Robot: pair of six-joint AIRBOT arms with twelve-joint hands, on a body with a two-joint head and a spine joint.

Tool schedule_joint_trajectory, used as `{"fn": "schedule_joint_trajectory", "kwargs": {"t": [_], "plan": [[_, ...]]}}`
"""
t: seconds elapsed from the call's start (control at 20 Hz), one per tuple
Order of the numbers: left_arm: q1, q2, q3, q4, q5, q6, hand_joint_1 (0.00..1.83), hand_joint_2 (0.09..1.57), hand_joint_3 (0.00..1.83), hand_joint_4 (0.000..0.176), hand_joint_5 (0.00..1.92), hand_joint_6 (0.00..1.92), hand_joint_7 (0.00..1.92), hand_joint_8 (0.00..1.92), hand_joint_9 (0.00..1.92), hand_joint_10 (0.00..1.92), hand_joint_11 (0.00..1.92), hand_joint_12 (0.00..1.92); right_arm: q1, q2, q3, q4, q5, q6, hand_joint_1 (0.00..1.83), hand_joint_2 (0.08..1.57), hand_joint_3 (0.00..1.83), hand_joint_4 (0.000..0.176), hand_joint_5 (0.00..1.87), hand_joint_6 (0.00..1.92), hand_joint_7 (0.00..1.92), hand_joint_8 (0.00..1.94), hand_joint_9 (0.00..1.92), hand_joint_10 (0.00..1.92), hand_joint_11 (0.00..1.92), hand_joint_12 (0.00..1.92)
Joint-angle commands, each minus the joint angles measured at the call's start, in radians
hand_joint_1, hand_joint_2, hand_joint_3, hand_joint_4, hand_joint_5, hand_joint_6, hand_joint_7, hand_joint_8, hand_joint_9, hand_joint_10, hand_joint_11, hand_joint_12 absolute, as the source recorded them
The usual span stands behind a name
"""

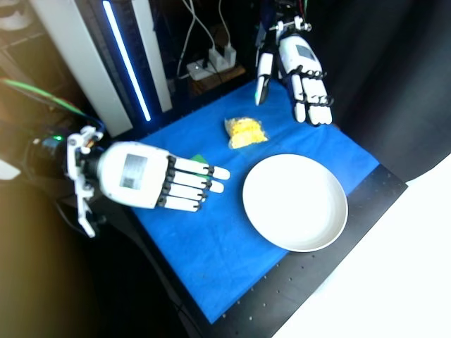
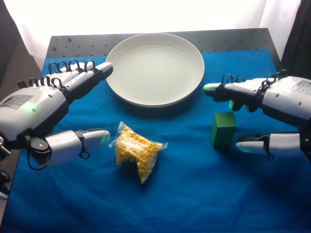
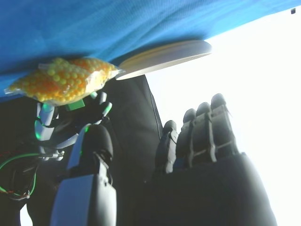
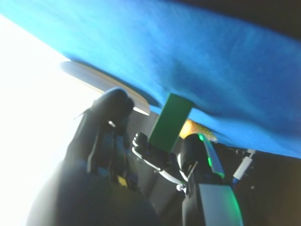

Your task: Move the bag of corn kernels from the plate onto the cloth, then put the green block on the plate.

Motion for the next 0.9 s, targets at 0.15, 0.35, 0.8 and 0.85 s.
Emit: {"fn": "schedule_joint_trajectory", "kwargs": {"t": [0.15,0.35,0.8,0.85], "plan": [[-0.005,0.001,-0.003,0.017,-0.123,-0.004,0.58,1.22,0.00,0.131,0.00,0.00,0.00,0.00,0.00,0.00,0.00,0.00,0.018,-0.013,0.009,0.018,0.125,0.002,0.93,1.16,0.00,0.000,0.14,0.21,0.32,0.18,0.29,1.15,0.36,1.67],[-0.004,0.001,-0.003,0.015,-0.123,-0.004,0.60,1.23,0.00,0.132,0.01,0.00,0.00,0.00,0.00,0.00,0.00,0.00,0.018,-0.029,0.015,0.017,0.125,0.002,0.93,1.16,0.00,0.000,0.12,0.27,0.36,0.19,0.35,1.21,0.39,1.76],[-0.004,-0.010,-0.001,0.005,-0.116,-0.004,0.55,1.23,0.00,0.144,0.00,0.00,0.00,0.00,0.00,0.00,0.00,0.00,0.022,-0.069,0.042,0.017,0.125,0.031,1.17,1.31,0.00,0.000,0.48,1.43,0.78,1.49,0.88,1.38,0.84,1.74],[-0.004,-0.010,-0.001,0.005,-0.116,-0.004,0.57,1.24,0.01,0.133,0.00,0.00,0.00,0.00,0.00,0.00,0.00,0.00,0.022,-0.071,0.044,0.017,0.125,0.033,1.19,1.29,0.00,0.000,0.54,1.40,0.80,1.52,0.93,1.42,0.90,1.74]]}}
